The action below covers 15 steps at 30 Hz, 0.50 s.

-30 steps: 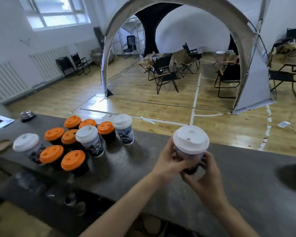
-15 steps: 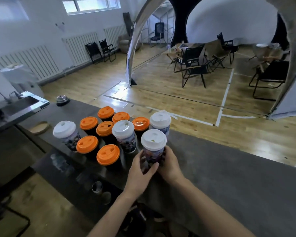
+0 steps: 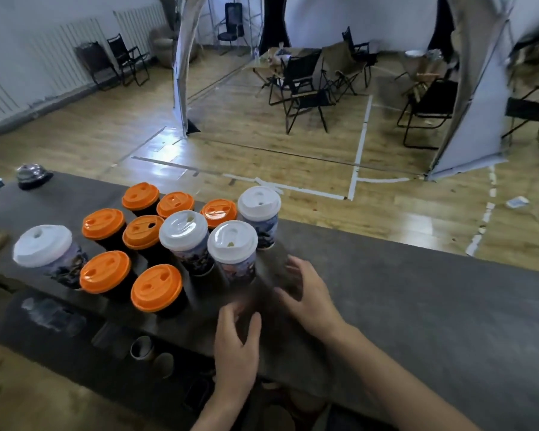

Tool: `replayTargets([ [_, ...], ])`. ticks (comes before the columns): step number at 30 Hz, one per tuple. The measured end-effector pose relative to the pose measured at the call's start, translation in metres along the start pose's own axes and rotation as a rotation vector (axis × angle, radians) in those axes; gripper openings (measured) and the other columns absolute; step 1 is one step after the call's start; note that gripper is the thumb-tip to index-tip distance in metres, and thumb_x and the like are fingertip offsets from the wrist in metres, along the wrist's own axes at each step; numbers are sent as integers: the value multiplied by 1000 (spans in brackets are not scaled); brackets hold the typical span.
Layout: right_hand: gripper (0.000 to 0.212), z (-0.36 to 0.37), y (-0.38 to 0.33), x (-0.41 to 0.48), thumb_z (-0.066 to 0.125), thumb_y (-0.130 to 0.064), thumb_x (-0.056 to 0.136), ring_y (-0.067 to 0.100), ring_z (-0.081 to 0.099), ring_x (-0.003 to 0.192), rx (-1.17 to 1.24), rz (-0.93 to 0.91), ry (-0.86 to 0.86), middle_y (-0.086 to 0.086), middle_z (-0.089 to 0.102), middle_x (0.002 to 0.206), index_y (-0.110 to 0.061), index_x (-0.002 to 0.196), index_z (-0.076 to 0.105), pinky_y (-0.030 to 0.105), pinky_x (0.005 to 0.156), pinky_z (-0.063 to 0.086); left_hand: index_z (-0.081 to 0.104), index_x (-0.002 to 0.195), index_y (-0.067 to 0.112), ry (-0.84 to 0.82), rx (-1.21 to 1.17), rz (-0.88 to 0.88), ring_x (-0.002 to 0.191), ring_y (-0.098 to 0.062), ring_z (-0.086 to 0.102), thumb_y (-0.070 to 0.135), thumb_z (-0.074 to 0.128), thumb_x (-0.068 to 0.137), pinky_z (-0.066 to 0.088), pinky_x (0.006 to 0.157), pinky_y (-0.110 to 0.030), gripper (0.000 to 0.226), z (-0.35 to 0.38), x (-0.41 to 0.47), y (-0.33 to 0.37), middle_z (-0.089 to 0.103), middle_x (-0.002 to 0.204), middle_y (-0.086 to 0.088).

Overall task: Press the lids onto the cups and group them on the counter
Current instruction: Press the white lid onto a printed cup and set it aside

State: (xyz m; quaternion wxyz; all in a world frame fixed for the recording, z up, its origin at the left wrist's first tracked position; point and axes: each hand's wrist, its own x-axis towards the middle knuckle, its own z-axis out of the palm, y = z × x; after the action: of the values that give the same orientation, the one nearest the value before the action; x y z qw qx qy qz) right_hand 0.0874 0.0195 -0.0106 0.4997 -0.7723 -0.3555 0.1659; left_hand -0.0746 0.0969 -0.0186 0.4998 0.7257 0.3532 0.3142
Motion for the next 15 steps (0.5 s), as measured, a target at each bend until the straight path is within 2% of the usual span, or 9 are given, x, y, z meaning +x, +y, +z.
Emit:
replayTargets([
  [3, 54, -57, 16, -37, 71, -30, 96, 1, 54, 125, -41, 34, 146, -5, 56, 136, -16, 144, 50, 10, 105, 41, 61, 117, 30, -183, 37, 160, 113, -10, 62, 20, 66, 96, 51, 97, -32, 24, 41, -9, 18, 63, 117, 13],
  [5, 53, -101, 25, -63, 65, -38, 98, -3, 51, 128, -47, 69, 244, -8, 55, 138, -20, 145, 49, 11, 106, 40, 60, 122, 28, -299, 23, 194, 116, -10, 61, 18, 68, 96, 52, 99, -40, 29, 77, -11, 34, 62, 120, 13],
  [7, 55, -145, 34, -92, 60, -45, 98, -7, 48, 130, -55, 101, 352, -9, 54, 140, -20, 146, 49, 11, 107, 38, 57, 123, 36, -407, -12, 191, 118, -7, 60, 22, 69, 95, 52, 101, -44, 33, 115, -17, 52, 61, 123, 16],
  [10, 54, -205, 43, -136, 57, -48, 99, -6, 47, 131, -43, 128, 531, -9, 54, 140, -21, 144, 50, 14, 110, 38, 53, 125, 42, -565, -44, 230, 120, -2, 57, 34, 66, 94, 50, 104, -42, 35, 172, -38, 82, 59, 128, 19],
  [12, 53, -241, 47, -165, 57, -49, 100, -2, 48, 133, -47, 119, 632, -10, 55, 140, -20, 144, 51, 18, 112, 38, 52, 128, 39, -643, -68, 272, 121, -2, 56, 36, 65, 92, 51, 104, -42, 39, 210, -58, 106, 57, 129, 18],
  [15, 58, -288, 47, -205, 53, -51, 97, 5, 51, 134, -76, 87, 751, -7, 57, 140, -16, 143, 52, 22, 112, 40, 50, 133, 33, -731, -79, 360, 120, -2, 56, 50, 61, 87, 52, 99, -39, 50, 264, -91, 142, 55, 129, 18],
])
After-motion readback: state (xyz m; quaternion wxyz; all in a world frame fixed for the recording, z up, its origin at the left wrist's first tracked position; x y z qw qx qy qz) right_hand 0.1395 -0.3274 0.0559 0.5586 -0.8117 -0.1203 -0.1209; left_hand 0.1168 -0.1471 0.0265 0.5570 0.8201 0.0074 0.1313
